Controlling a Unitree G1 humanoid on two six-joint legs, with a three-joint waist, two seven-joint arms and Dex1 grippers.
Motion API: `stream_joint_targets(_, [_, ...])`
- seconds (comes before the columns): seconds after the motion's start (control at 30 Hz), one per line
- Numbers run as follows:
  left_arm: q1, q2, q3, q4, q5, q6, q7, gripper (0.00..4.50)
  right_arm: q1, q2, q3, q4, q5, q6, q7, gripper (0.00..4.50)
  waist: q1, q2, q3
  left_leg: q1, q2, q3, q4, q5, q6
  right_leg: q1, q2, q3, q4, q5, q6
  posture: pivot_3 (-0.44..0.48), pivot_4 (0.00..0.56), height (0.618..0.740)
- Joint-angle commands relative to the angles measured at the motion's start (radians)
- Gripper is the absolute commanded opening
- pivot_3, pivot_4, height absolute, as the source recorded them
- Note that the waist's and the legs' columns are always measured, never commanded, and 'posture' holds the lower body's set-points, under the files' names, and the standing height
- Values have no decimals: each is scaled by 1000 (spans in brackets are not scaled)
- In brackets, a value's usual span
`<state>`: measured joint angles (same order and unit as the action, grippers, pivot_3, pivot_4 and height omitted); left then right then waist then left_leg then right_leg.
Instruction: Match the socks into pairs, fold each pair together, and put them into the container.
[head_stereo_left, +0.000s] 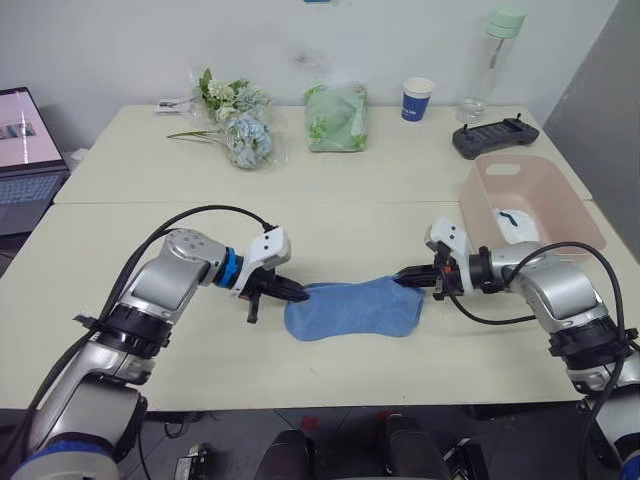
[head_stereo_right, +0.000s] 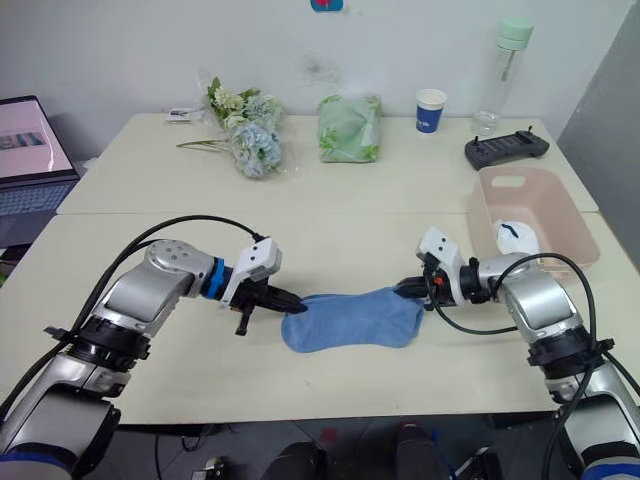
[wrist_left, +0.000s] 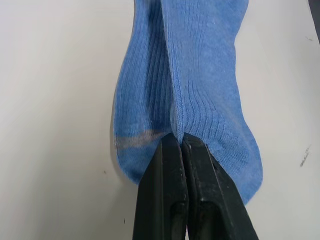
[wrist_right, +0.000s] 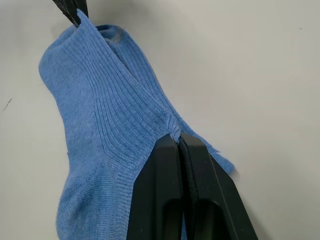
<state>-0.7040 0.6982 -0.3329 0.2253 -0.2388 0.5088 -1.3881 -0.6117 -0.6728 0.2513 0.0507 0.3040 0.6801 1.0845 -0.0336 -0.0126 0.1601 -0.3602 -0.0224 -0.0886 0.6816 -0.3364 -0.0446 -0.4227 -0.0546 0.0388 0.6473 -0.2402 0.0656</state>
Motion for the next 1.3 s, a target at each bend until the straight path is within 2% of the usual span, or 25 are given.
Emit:
stream_joint_targets(0.03, [-35, -9, -1, 30, 14, -3, -21, 0, -19, 2, -7, -1, -17, -10, -5, 16, -1, 0, 0, 0, 0, 0, 0, 0, 0, 0, 0, 0, 0, 0, 0, 0, 150, 740])
stream_joint_targets(0.37, [-67, -29, -38, 134, 116, -112, -35, 0, -23, -3, -9, 6, -37, 3, 1, 16, -6, 0, 0, 0, 0, 0, 0, 0, 0, 0, 0, 0, 1, 0, 0, 0, 150, 740])
stream_joint_targets(0.47, [-83, -62, -17, 174, 123, -129, -4, 0, -25, 5, -12, 4, -41, 0, -6, 16, -6, 0, 0, 0, 0, 0, 0, 0, 0, 0, 0, 0, 0, 0, 0, 0, 150, 740])
stream_joint_targets(1.0, [-128, -107, -11, 235, 153, -150, -16, 0, -29, 14, -18, 0, -48, 20, -23, 16, -8, 0, 0, 0, 0, 0, 0, 0, 0, -1, 0, 0, 1, 0, 0, 0, 150, 740])
stream_joint_targets(1.3, [-115, -89, -12, 246, 169, -177, -25, 0, -28, 26, -19, 10, -51, 12, -39, 16, -10, 0, 0, 0, 0, 0, 0, 0, 0, -1, 0, 0, 1, 0, 0, 0, 150, 740])
